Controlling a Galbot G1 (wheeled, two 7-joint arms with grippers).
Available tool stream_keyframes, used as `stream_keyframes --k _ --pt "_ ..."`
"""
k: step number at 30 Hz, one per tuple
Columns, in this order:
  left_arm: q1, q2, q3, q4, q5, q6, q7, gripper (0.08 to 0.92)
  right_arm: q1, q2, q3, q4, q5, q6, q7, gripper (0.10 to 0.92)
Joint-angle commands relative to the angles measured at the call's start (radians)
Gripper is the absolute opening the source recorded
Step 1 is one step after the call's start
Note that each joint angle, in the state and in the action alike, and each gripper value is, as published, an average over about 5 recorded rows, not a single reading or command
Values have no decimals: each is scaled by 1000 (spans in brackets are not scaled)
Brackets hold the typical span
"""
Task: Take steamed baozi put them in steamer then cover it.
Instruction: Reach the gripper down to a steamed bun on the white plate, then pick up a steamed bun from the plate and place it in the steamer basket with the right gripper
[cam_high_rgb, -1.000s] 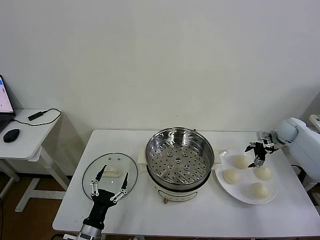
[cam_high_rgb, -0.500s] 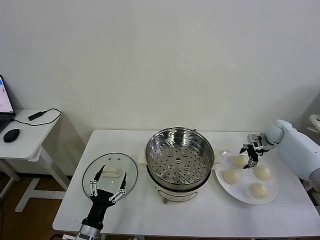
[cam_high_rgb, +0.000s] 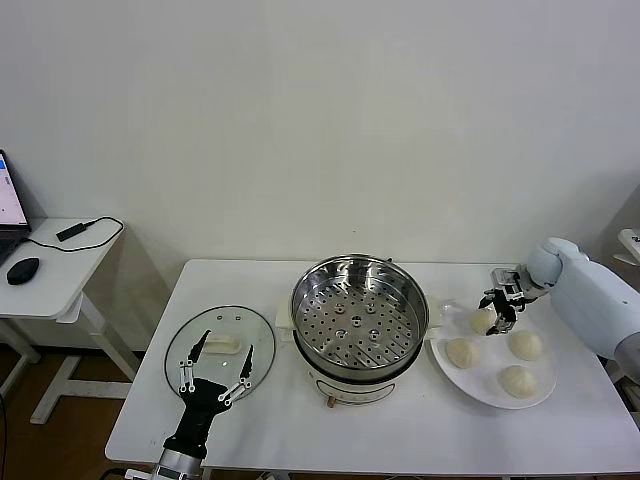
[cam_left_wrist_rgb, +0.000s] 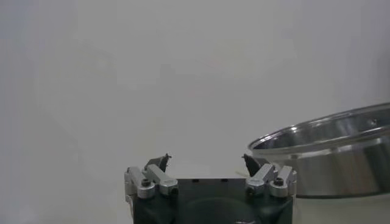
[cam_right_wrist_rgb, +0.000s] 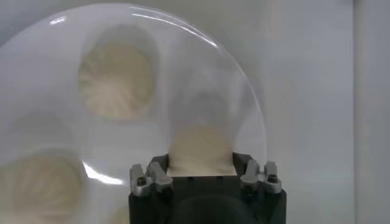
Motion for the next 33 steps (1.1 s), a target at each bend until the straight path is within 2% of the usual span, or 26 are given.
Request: stream_keyframes --k 1,7,12,20,25,33 --pt "-1 4 1 -11 -2 2 0 823 129 -90 -106 210 61 57 -18 688" --pt "-5 6 6 -20 -2 2 0 823 398 -107 -294 397 113 258 -43 678" --pt "-6 6 8 -24 -2 -2 3 823 560 -52 -392 519 133 385 -42 654" --pt "0 8 4 -39 -3 -5 3 823 632 96 -451 648 89 467 -38 645" --pt "3 7 3 -39 -4 -10 2 823 563 166 -454 663 15 486 -39 645" --pt "6 5 1 -46 -7 -14 1 823 434 254 -441 566 -98 495 -29 645"
